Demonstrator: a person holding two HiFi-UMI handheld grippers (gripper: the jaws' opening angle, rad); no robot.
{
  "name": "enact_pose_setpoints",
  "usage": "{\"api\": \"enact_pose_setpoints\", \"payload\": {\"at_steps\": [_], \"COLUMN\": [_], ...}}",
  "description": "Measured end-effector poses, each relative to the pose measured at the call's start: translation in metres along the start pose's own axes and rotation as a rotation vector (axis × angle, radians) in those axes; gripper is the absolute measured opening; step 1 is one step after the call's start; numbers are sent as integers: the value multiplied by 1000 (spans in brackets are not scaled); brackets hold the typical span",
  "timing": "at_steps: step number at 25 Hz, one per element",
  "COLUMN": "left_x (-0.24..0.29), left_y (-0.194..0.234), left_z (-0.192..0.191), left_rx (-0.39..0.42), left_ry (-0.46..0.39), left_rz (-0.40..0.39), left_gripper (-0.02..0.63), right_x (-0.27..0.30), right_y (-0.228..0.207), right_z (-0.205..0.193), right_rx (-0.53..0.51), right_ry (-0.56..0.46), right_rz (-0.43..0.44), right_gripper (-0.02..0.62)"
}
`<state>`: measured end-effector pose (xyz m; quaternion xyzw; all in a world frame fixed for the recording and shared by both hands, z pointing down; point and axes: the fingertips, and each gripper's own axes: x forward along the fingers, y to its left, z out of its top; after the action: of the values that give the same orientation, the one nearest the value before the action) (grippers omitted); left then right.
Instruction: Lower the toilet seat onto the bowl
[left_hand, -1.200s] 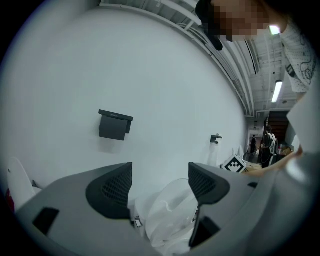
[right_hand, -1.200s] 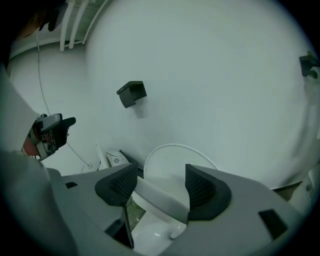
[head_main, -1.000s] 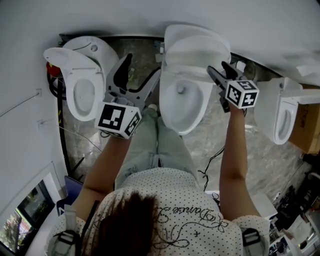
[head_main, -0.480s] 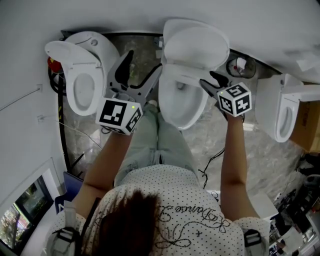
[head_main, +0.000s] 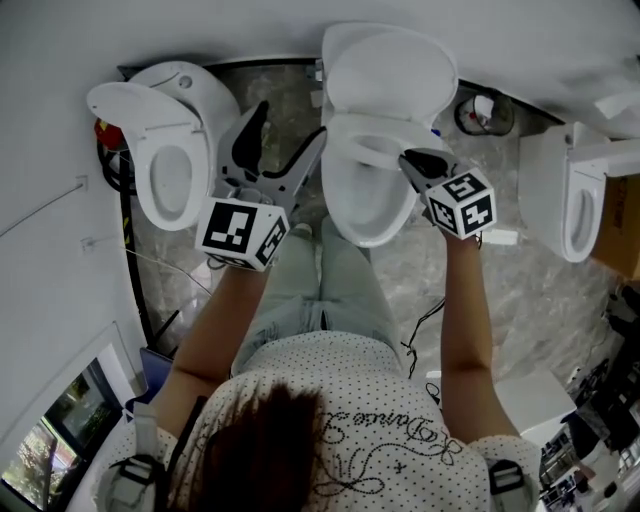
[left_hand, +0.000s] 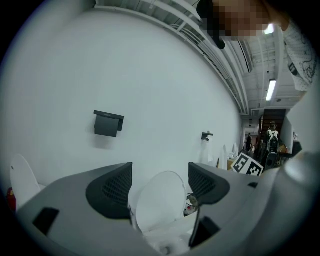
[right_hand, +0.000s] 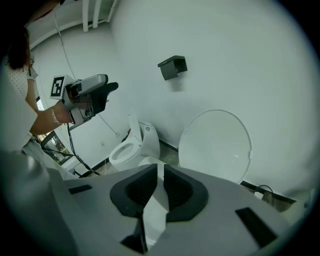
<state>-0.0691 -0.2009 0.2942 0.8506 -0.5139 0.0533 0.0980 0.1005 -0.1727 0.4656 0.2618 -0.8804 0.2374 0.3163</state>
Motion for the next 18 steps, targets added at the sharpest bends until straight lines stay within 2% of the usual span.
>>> {"api": "enact_pose_setpoints", "payload": {"at_steps": [4, 8, 10, 18], "left_x": [-14, -32, -44, -92], "left_y": [-1, -3, -4, 3], "left_z": [-7, -14, -13, -25], "left_rx": [-6, 3, 2, -3], "left_ry": [-10, -19, -35, -38], "left_rz": [-37, -111, -140, -223], "left_gripper": [327, 235, 166, 51], "right_x": [-2, 0, -1, 2], "right_y": [13, 23, 28, 45], "right_z": [-15, -32, -40, -67], "right_rx": [11, 35, 41, 131], "right_ry": [23, 27, 14, -52], "right_rz": [-61, -145, -203, -340], "right_gripper": [34, 32, 28, 14]}}
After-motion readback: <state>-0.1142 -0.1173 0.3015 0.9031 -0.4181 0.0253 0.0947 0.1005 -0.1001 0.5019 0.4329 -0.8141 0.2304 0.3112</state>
